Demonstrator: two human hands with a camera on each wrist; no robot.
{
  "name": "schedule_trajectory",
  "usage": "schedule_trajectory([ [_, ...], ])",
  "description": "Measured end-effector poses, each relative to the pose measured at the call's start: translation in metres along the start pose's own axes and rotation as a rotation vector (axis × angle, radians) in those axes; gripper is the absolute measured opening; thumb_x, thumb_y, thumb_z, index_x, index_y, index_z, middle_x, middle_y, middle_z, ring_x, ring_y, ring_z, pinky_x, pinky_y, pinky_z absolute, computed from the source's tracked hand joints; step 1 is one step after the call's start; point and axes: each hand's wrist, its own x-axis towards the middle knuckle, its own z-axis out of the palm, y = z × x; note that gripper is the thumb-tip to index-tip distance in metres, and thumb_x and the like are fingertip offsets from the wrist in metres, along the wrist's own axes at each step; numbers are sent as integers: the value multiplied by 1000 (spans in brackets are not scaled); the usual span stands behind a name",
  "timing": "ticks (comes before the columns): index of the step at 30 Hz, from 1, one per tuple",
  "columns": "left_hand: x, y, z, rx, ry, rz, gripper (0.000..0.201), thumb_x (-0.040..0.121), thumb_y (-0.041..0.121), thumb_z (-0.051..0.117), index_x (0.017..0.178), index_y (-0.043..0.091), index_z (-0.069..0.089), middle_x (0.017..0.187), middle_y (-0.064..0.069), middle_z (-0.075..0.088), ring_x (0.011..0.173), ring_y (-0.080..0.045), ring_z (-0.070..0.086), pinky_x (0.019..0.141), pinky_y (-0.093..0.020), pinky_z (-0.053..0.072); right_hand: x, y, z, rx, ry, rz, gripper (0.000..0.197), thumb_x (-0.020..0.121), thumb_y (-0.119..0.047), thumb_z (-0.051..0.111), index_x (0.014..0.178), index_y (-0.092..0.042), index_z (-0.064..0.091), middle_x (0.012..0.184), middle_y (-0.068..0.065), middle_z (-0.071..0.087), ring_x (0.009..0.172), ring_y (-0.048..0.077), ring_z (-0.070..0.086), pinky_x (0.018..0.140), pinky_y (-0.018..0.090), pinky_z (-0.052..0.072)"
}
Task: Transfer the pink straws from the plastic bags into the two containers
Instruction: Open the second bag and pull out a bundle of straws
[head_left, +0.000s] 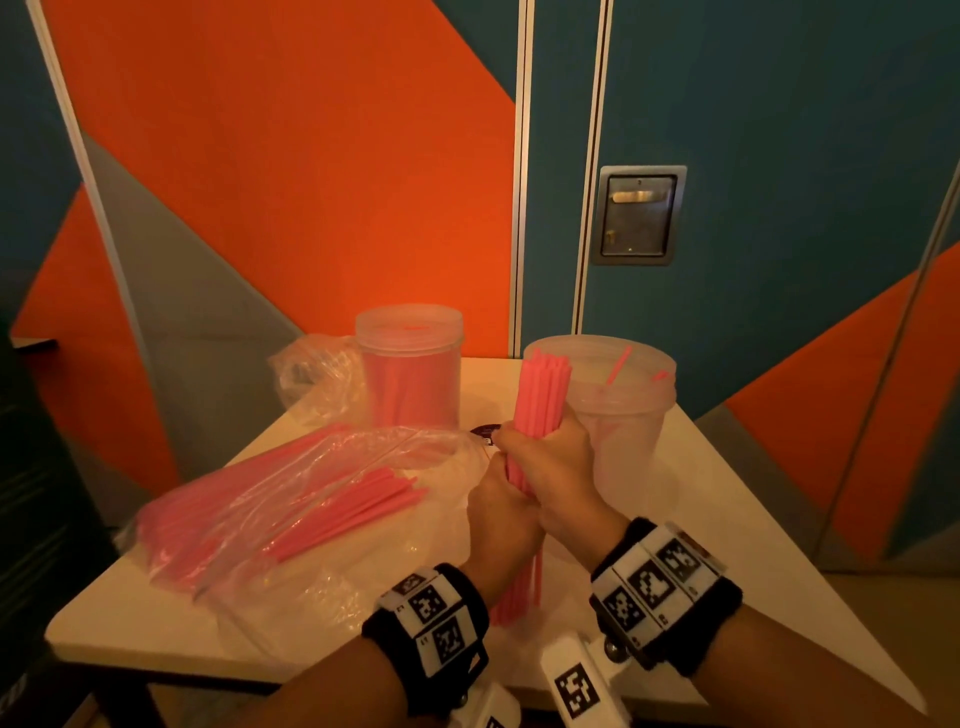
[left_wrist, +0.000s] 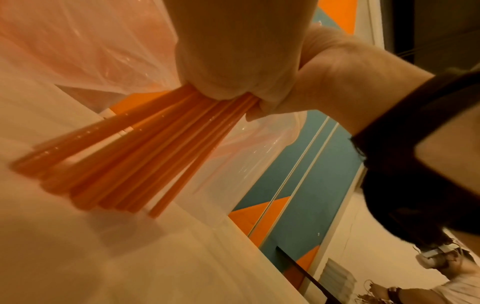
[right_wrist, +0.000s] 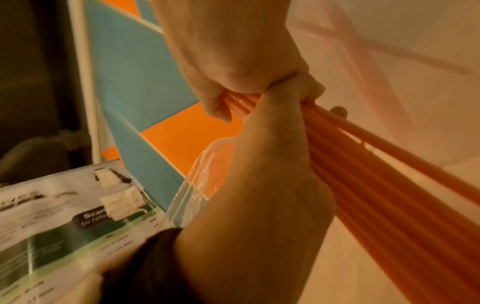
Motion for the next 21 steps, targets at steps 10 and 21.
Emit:
schedule_trajectory([
  [10, -2, -6, -2, -153, 27, -101, 34, 69, 14, 70, 97, 20, 52, 79, -5, 60, 66, -19, 58, 55, -27, 49, 10, -63, -9, -433, -62, -575, 59, 83, -23, 63, 137, -20, 38, 135, 1, 45, 121, 15, 44, 97, 30, 39],
  [21, -3, -9, -1, -360, -17, -193, 28, 53, 19, 71, 77, 9, 60, 70, -10, 63, 63, -21, 60, 60, -37, 51, 7, -72, -3, -1051, -157, -642, 20, 85, -28, 47, 68, -18, 46, 76, 0, 49, 74, 22, 47, 60, 30, 36],
])
